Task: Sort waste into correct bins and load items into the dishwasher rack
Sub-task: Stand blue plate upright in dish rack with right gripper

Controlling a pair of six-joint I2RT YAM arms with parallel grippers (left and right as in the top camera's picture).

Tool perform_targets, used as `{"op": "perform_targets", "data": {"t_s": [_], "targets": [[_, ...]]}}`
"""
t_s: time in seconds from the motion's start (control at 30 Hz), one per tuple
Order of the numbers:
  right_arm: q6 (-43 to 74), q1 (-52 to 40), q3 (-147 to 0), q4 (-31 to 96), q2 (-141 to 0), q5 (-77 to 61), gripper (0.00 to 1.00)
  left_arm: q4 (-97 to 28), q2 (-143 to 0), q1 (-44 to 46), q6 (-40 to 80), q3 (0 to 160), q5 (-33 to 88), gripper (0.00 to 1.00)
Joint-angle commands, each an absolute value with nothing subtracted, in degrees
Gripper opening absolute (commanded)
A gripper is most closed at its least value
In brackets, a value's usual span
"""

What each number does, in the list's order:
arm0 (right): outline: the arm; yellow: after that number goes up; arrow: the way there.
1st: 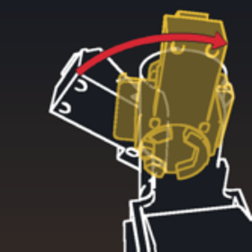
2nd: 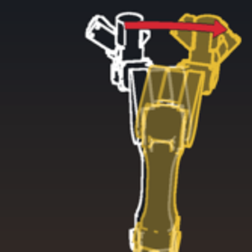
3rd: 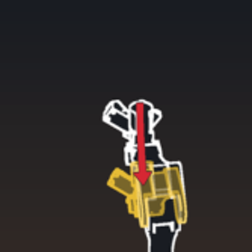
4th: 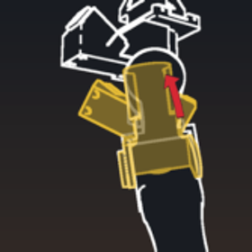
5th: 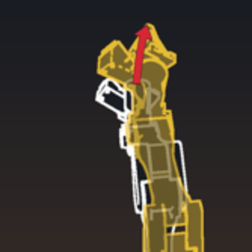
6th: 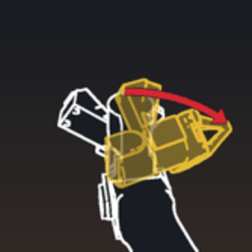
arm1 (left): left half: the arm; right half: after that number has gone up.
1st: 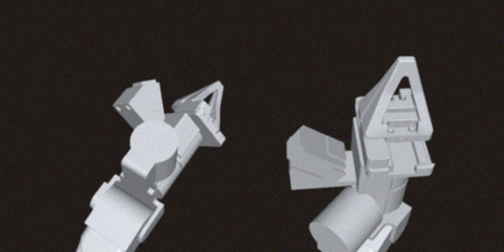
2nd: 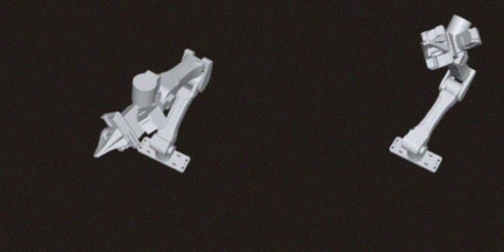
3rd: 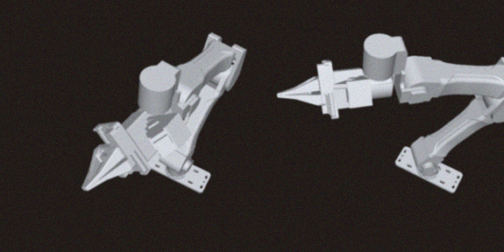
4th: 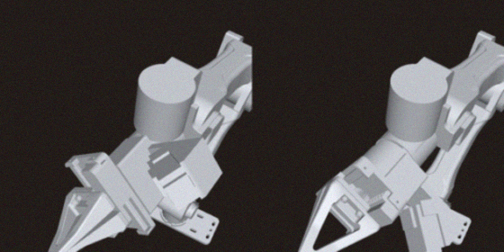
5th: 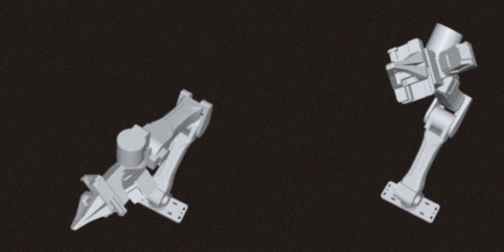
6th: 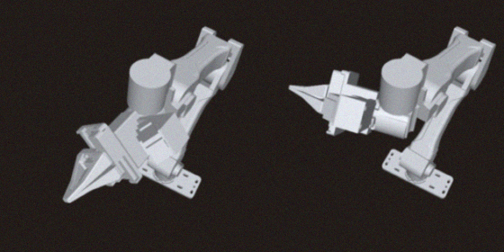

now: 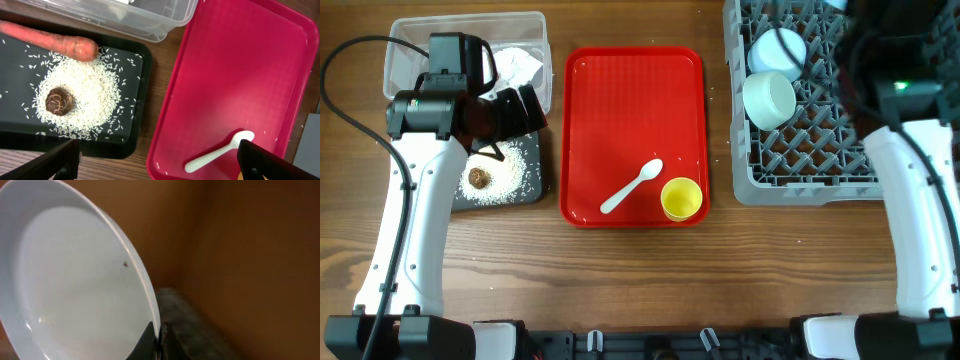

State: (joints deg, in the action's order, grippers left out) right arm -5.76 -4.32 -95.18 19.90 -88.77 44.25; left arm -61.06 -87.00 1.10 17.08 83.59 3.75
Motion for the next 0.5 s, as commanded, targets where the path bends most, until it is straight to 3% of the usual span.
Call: {"op": "perform_targets", "data": {"t_s": [0.0, 0.2, 0.47], "targets": [[-27.22, 0.67, -94.06, 20.36, -92.9, 53.04, 0.04, -60.93, -87.13, 0.84, 16.97, 83.48, 4.19, 1.0], [-37.54, 3.36, -93.27, 24.84, -99.68, 48.31, 0.04, -60.93, -87.13, 0.84, 16.97, 83.48, 4.19, 1.0], [-34.24, 3.33, -93.27, 30.81, -106.45, 42.04, 0.04, -60.93, -87.13, 0.84, 16.97, 83.46, 4.19, 1.0]]}}
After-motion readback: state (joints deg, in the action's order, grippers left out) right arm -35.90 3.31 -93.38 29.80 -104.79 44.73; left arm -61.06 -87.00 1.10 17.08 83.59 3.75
